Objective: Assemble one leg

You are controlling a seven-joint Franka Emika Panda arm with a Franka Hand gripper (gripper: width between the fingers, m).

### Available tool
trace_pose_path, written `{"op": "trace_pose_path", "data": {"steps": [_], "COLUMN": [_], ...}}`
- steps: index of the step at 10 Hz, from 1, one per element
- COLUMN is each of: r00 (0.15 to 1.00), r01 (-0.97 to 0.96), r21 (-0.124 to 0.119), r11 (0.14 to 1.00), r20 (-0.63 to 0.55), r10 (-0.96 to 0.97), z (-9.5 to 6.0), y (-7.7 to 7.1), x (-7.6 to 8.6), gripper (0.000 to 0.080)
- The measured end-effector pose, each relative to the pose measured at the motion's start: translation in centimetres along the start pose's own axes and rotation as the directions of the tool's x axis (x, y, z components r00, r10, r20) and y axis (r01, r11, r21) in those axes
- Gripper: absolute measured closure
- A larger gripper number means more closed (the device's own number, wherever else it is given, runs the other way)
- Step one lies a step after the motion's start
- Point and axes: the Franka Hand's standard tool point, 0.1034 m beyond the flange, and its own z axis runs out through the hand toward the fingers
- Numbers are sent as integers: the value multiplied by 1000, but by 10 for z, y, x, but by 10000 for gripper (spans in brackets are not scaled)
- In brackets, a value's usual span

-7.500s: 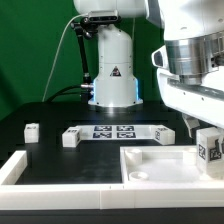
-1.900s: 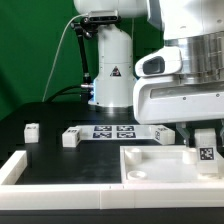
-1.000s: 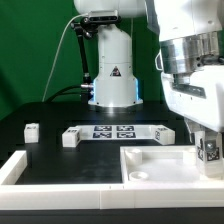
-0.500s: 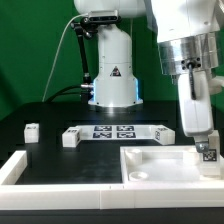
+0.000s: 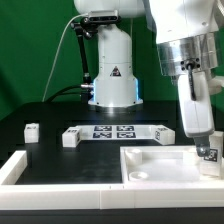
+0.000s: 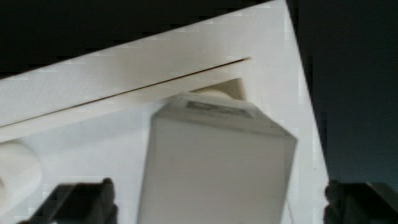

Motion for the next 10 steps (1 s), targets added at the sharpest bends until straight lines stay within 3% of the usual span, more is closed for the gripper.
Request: {"op": "trace_pose_path", "data": {"steps": [4,6,8,10], "r00": [900,775,633,501], "r01": [435,632,773,864], "r21": [-39,-59,-94,-100], "r11": [899,773,627,494], "r20": [27,48,56,61], "r10": [-435,-630,-772,-864], "z": [-2,-2,-2,-1], "y": [1,2,2,2], "x": [-7,-10,-11,-9], "gripper": [150,150,150,150]}}
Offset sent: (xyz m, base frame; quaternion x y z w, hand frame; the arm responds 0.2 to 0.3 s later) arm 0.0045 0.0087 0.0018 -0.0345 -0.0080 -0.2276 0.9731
